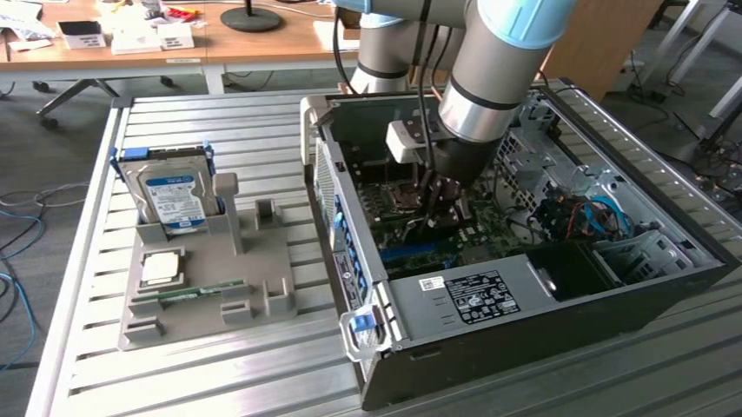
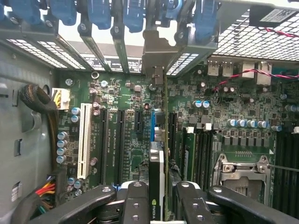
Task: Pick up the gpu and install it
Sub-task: 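Insert the gpu into the slot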
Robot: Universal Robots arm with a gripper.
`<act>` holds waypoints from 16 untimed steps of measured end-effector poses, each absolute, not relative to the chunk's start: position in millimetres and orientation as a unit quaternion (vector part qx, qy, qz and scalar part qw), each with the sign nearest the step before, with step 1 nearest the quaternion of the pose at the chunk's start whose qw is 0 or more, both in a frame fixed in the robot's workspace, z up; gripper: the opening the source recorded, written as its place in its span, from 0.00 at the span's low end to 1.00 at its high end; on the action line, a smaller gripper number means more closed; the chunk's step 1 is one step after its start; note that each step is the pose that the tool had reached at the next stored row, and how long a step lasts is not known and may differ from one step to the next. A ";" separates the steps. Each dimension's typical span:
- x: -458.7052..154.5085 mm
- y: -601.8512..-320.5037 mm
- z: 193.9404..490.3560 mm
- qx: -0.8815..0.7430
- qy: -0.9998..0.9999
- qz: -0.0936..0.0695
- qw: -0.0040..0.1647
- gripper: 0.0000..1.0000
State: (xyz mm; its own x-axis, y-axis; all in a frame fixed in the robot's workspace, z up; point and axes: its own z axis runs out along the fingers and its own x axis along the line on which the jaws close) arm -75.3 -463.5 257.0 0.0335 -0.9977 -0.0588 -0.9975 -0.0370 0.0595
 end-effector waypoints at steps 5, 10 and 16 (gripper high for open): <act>-75.2 -463.3 257.0 0.711 -0.702 -0.039 0.003 0.27; -75.5 -461.6 257.1 0.710 -0.703 -0.038 0.004 0.27; -75.9 -460.6 258.5 0.706 -0.707 -0.037 0.004 0.27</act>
